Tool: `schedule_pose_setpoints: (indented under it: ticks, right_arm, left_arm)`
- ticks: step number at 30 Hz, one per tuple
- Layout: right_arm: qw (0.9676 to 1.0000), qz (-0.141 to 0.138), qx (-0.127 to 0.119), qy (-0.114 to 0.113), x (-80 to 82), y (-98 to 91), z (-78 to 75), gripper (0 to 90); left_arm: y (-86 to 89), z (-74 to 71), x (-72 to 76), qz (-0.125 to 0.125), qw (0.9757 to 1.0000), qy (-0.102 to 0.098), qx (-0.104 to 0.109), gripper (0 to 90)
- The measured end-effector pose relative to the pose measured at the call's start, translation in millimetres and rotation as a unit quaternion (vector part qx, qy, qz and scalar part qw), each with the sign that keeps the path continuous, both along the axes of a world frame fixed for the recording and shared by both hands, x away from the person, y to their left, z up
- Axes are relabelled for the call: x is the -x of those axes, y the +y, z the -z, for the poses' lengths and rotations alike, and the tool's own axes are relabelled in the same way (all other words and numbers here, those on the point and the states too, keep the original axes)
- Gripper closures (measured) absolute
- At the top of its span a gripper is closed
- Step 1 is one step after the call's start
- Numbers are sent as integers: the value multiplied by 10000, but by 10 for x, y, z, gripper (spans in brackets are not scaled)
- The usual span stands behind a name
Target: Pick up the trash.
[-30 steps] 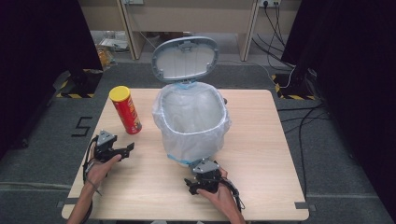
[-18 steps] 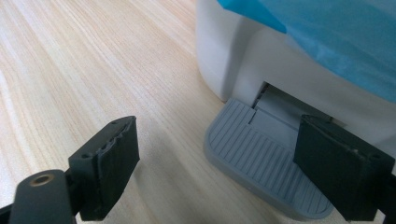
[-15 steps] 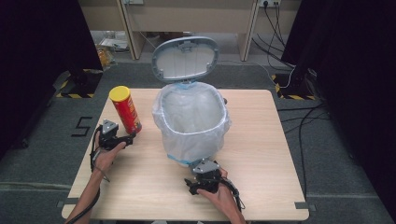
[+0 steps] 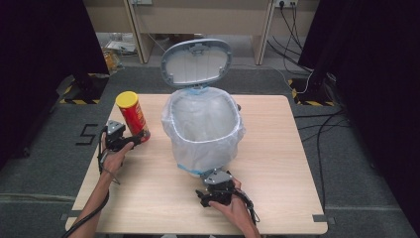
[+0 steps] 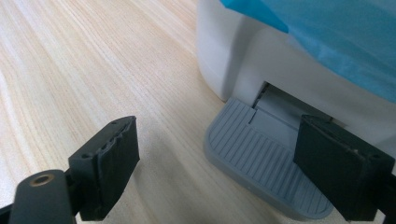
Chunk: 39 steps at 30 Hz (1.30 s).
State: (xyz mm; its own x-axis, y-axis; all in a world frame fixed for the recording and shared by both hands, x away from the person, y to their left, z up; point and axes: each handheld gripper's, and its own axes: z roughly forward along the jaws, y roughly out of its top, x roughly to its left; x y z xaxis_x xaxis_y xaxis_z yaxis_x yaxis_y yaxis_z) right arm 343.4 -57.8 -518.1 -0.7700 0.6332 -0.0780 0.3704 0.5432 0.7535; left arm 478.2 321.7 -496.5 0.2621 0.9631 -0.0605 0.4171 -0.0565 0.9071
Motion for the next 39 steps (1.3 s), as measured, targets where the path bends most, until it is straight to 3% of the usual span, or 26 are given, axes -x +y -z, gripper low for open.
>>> schedule_pose_setpoints:
  ticks: [10,12,18,22,27,28,35,39]
  right_arm:
    - [10000,-11,15,-9,0,0,1,143]
    - [10000,-31,31,-26,-1,0,1,143]
    - [10000,-28,58,-44,2,5,2,143]
    - [9999,-39,78,-62,3,6,3,143]
    - [9999,-40,74,-61,2,5,3,143]
    - [9999,-44,78,-64,2,5,3,144]
    - [9999,-43,78,-63,2,5,3,143]
    - [9999,-54,88,-69,2,3,3,143]
  left_arm:
    - [-38,7,-176,-72,9997,-139,170,173]
    - [-47,0,-195,-53,9997,-140,208,218]
    - [-87,-28,-237,-98,9998,-163,65,237]
    - [-89,-122,-147,33,9995,-325,-21,238]
    - [-132,-260,27,376,9985,-390,6,238]
    - [-151,-305,90,563,9977,-361,113,238]
    - [-195,-467,279,955,9946,-325,243,239]
    - [-234,-590,409,1163,9924,-393,134,239]
